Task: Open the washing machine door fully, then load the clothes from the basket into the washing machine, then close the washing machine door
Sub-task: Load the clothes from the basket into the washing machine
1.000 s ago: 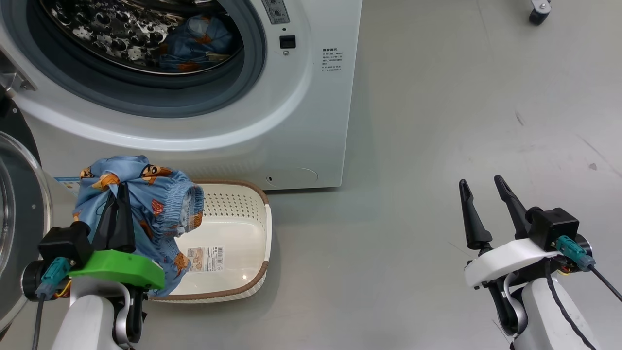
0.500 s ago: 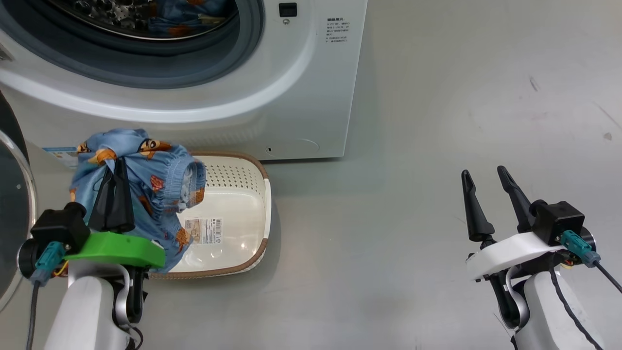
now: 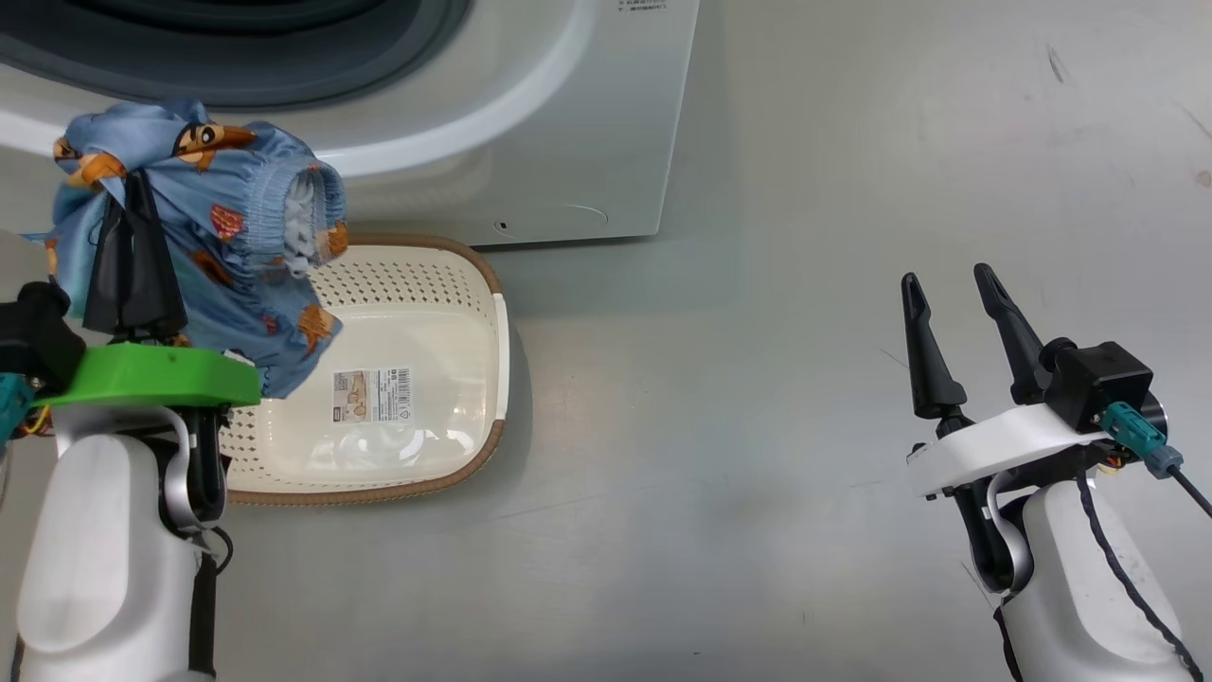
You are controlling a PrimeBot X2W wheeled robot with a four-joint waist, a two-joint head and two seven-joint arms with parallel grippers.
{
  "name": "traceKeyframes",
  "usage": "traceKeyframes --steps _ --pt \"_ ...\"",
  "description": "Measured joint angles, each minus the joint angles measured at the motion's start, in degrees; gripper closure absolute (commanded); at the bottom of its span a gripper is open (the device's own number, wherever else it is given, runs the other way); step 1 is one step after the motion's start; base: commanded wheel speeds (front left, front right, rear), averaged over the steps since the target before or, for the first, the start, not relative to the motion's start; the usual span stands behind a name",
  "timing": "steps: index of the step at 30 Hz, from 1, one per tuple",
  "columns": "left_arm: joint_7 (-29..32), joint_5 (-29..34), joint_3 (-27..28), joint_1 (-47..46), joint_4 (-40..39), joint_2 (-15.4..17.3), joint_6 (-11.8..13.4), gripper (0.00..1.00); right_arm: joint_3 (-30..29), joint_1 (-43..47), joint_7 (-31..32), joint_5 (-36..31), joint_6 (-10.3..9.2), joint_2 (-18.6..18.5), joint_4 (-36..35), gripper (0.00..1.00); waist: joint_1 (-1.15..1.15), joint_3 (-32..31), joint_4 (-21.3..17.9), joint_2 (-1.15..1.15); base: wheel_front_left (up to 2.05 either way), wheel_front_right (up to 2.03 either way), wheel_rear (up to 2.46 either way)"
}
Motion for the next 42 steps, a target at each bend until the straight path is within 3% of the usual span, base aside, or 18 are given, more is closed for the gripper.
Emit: traceKeyframes --steps 22,42 --pt "0.27 1.33 -1.88 -14.77 5.77 5.23 -0.68 1.00 0.15 -2.13 0.00 0.52 0.00 0.15 -0.43 0.00 0.00 5.91 -4.71 0.00 0.00 0.00 0.00" --pt "5.89 0.52 -1.20 -32.58 10.84 11.22 -0.99 1.00 0.71 -5.30 -0.01 0.64 0.00 0.40 -1.67 0.00 0.01 14.45 -6.05 0.00 0.00 0.00 0.00"
